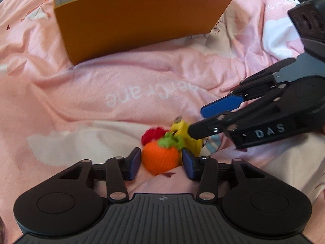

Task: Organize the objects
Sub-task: 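Move both grippers out of the box toward the crocheted fruit and tape measure, then grasp the orange crocheted fruit with the left gripper while the right grasps the yellow tape measure, then lower the fruit and tape measure into the box and open both grippers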

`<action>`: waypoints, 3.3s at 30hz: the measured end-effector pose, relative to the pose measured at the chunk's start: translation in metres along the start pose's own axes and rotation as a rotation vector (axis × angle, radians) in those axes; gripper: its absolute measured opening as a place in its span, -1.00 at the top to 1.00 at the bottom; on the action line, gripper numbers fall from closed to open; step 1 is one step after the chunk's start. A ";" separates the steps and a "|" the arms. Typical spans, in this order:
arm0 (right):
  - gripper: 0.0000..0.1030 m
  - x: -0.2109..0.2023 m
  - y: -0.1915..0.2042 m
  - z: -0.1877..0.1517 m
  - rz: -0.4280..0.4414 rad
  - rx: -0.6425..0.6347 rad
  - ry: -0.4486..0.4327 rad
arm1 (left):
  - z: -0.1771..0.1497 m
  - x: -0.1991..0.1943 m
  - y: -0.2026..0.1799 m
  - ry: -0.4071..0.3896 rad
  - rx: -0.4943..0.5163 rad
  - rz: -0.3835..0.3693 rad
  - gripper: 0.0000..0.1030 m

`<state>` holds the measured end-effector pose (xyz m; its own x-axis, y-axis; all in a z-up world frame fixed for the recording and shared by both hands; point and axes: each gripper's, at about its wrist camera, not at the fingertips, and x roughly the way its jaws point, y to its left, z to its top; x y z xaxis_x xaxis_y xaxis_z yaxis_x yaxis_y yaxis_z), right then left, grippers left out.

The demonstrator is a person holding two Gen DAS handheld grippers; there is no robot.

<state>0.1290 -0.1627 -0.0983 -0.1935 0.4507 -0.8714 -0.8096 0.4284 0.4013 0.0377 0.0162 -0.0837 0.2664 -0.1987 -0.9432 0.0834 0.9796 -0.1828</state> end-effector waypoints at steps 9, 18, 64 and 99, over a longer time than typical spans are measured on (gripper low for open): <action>0.15 0.008 0.012 -0.004 -0.006 -0.136 0.058 | -0.007 -0.008 0.002 -0.036 0.002 0.042 0.08; -0.08 0.026 0.022 -0.005 -0.004 -0.219 0.117 | -0.008 -0.012 0.018 -0.037 -0.056 -0.010 0.08; -0.03 -0.119 -0.011 0.061 -0.028 -0.033 -0.344 | 0.094 -0.086 0.011 -0.464 0.037 0.011 0.10; -0.03 -0.061 -0.097 0.216 -0.018 0.136 -0.371 | 0.256 0.074 0.051 0.131 0.573 0.518 0.10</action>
<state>0.3395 -0.0625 -0.0232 0.0536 0.6842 -0.7274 -0.7251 0.5275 0.4427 0.3078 0.0434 -0.0920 0.2945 0.3197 -0.9006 0.4716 0.7710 0.4279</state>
